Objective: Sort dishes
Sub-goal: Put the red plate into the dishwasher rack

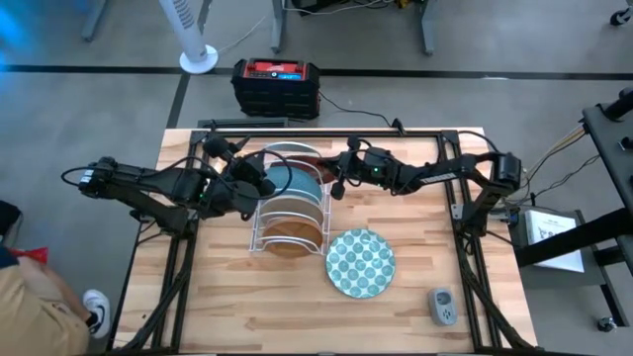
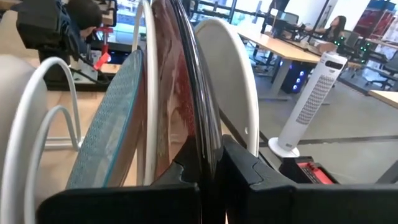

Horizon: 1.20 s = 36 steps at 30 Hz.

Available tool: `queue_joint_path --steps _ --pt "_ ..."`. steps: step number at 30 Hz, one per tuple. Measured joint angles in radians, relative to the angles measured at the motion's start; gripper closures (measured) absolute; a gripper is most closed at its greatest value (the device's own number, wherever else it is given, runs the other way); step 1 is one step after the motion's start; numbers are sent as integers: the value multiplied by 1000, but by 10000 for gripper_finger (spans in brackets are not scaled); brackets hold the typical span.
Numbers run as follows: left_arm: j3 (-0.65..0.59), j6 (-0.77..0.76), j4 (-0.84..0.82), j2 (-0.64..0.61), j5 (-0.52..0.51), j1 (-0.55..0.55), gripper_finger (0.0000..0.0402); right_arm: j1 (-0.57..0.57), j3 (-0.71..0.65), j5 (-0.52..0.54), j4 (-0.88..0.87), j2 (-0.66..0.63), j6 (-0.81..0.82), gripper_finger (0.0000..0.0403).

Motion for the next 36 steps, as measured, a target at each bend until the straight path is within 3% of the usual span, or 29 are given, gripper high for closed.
queue_joint_path --steps 36 --pt "0 -79 -44 0 0 6 188 4 5 -15 -4 40 14 391"
